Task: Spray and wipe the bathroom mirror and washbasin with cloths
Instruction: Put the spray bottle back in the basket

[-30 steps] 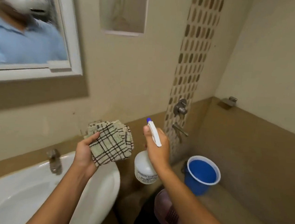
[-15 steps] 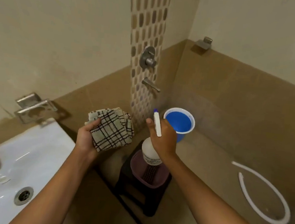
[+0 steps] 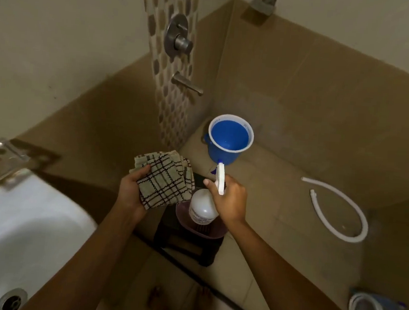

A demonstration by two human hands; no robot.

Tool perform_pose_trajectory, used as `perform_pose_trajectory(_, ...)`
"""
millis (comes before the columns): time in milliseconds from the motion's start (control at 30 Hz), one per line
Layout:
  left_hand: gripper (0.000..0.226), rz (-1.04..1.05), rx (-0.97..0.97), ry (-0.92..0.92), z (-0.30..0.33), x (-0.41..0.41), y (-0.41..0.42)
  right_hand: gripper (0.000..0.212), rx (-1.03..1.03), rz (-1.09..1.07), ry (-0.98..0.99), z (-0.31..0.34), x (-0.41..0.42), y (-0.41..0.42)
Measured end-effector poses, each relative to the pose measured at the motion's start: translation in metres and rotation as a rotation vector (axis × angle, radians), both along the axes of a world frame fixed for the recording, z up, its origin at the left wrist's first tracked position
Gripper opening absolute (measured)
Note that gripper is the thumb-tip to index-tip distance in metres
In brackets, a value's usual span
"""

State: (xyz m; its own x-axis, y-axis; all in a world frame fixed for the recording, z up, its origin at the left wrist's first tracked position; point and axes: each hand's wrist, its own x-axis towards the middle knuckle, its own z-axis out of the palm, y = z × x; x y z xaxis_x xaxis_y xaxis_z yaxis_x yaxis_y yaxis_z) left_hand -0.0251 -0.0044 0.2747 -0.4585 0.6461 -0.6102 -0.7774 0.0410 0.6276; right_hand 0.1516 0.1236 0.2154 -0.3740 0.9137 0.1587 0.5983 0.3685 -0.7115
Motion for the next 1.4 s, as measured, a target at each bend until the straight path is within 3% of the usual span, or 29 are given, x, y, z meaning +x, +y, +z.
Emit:
perform_pose_trajectory(333, 0.031, 0.039, -0.129, -0.057, -0.060, -0.017, 0.011, 0.022, -0.230, 0.165, -0.256, -0.083, -0.007, 0.014)
perform_pose_trajectory(567, 0.031, 0.052, -0.203, -0.085, -0.101, -0.016, 0.017, 0.041, -0.529, 0.263, -0.421, -0.134, -0.023, 0.032)
perform_pose_trajectory(800, 0.038, 0.089, -0.248, -0.122, -0.134, -0.016, 0.019, 0.033, -0.477, 0.412, -0.459, -0.163, -0.039, 0.032)
perform_pose_trajectory(933, 0.031, 0.089, -0.274, -0.131, -0.145, -0.017, 0.016, 0.032, -0.470, 0.462, -0.486, -0.171, -0.046, 0.032)
perform_pose_trajectory(1233, 0.031, 0.080, -0.278, -0.129, -0.154, -0.020, 0.015, 0.028, -0.468, 0.433, -0.519, -0.175, -0.054, 0.044)
perform_pose_trajectory(1400, 0.032, 0.077, -0.277, -0.151, -0.156, -0.021, 0.016, 0.032, -0.461, 0.493, -0.666, -0.173, -0.051, 0.054)
